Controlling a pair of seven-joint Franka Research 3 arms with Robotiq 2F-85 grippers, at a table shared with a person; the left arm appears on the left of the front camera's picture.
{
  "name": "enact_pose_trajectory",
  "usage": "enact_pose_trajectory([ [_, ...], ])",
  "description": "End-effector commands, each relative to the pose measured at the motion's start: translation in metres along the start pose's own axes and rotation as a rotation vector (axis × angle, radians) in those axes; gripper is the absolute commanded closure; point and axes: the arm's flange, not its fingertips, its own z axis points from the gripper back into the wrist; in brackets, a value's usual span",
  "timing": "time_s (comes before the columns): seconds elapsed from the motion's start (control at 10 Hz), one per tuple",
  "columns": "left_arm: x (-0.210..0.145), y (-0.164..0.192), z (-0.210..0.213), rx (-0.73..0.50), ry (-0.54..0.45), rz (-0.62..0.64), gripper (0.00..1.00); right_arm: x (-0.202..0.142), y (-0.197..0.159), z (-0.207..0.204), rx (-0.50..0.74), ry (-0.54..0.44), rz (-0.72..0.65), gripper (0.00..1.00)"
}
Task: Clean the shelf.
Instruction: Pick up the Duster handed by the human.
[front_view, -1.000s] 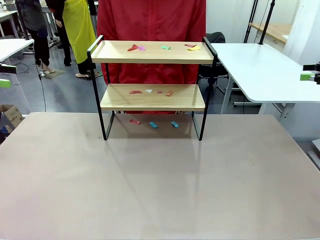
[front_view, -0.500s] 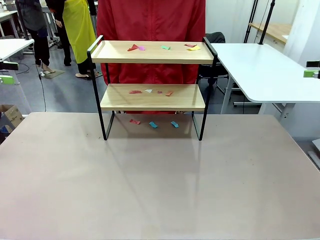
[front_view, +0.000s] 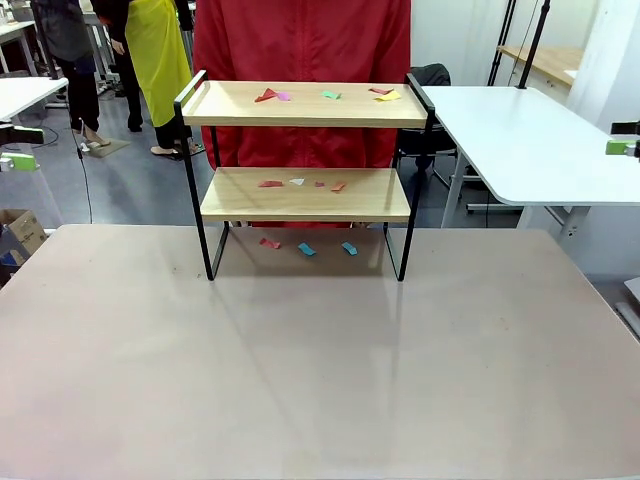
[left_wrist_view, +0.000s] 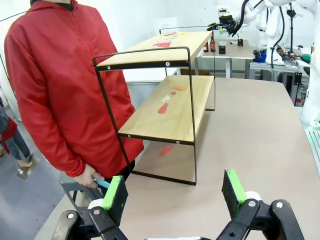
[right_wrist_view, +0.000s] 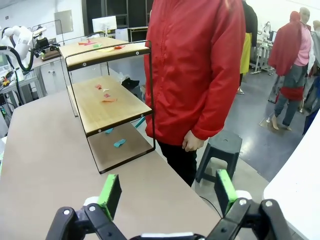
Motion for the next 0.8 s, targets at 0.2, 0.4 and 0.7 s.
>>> enact_pose_trajectory([
  [0.2, -0.012, 0.012, -0.003, 0.006, -0.039, -0.021, 0.00, -0.015, -0.007, -0.010, 0.031, -0.032, 0.031, 0.00],
  [0.4, -0.015, 0.016, -0.003, 0.004, -0.043, -0.028, 0.00, -0.022, -0.011, -0.016, 0.034, -0.040, 0.021, 0.00],
  [0.7, -0.019, 0.017, -0.004, 0.006, -0.044, -0.056, 0.00, -0.033, -0.016, -0.022, 0.042, -0.055, 0.009, 0.00],
])
